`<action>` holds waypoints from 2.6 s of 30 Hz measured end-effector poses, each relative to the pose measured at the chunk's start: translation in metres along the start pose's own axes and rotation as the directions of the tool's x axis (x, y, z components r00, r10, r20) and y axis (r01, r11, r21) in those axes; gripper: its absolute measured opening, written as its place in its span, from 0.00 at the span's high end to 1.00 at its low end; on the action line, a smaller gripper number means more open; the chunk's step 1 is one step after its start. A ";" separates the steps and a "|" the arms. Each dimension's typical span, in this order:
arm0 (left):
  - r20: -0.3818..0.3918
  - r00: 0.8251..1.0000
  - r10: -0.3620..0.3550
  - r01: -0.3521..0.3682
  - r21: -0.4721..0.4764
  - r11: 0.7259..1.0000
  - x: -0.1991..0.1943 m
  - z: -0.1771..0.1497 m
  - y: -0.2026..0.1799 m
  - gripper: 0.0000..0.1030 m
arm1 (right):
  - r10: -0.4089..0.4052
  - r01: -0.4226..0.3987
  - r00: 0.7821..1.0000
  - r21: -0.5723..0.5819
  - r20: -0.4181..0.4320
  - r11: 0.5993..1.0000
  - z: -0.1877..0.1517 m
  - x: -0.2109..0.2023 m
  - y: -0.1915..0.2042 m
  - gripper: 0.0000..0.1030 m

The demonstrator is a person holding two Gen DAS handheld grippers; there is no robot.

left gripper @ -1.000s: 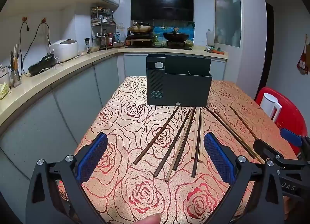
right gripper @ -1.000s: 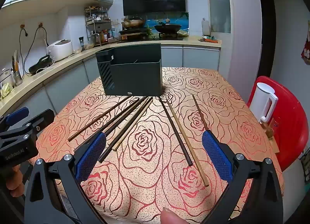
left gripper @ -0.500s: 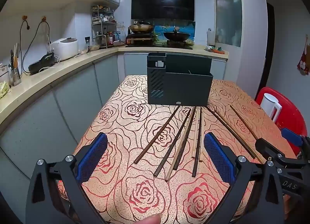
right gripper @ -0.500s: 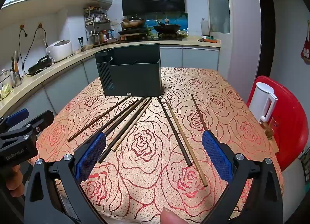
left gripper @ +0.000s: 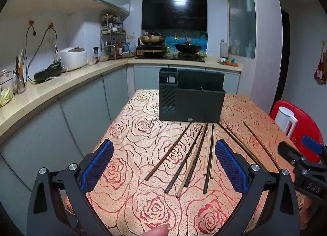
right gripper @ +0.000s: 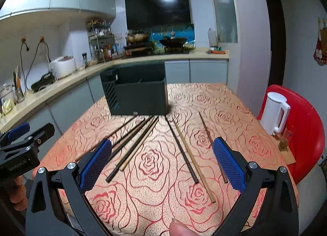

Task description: Organize utensils

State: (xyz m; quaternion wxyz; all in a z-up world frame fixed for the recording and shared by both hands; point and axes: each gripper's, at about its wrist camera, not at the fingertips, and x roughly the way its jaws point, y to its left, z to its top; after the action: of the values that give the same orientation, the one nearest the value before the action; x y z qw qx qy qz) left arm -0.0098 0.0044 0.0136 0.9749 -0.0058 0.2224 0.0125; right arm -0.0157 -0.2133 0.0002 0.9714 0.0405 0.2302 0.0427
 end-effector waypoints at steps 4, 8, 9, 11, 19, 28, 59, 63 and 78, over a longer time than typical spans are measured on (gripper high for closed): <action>0.047 0.999 0.022 -0.022 -0.005 1.000 -0.010 0.010 0.007 0.07 | -0.009 0.009 0.998 0.000 0.064 1.000 0.015 -0.014 -0.003 0.06; 0.114 0.992 0.057 -0.057 -0.006 0.998 -0.025 0.021 0.014 0.06 | -0.020 0.022 0.993 -0.010 0.120 1.000 0.029 -0.025 -0.002 0.06; 0.127 0.990 0.062 -0.062 -0.009 0.998 -0.027 0.023 0.016 0.06 | -0.020 0.022 0.992 -0.011 0.127 1.000 0.031 -0.027 -0.001 0.06; 0.147 0.987 0.066 -0.064 -0.015 0.998 -0.032 0.027 0.019 0.07 | -0.025 0.027 0.989 -0.014 0.144 1.000 0.035 -0.031 0.000 0.06; 0.148 0.987 0.062 -0.060 -0.021 0.998 -0.035 0.029 0.023 0.07 | -0.037 0.042 0.986 -0.024 0.163 0.999 0.036 -0.036 0.003 0.06; 0.149 0.987 0.063 -0.060 -0.025 0.998 -0.035 0.030 0.025 0.07 | -0.048 0.056 0.979 -0.036 0.200 0.998 0.043 -0.044 0.008 0.06; 0.148 0.987 0.063 -0.058 -0.035 0.998 -0.036 0.032 0.027 0.06 | -0.047 0.056 0.977 -0.038 0.209 0.998 0.044 -0.048 0.009 0.06; 0.149 0.987 0.064 -0.059 -0.036 0.998 -0.036 0.032 0.027 0.07 | -0.046 0.055 0.977 -0.038 0.210 0.998 0.043 -0.048 0.010 0.06; 0.147 0.987 0.059 -0.054 -0.033 0.998 -0.037 0.033 0.027 0.07 | -0.046 0.056 0.977 -0.040 0.208 0.998 0.044 -0.048 0.009 0.06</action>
State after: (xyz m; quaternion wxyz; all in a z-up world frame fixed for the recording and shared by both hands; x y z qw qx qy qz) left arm -0.0297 0.0316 0.0596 0.9877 -0.0126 0.1495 0.0438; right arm -0.0388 -0.2116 0.0613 0.9915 0.0166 0.1279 0.0186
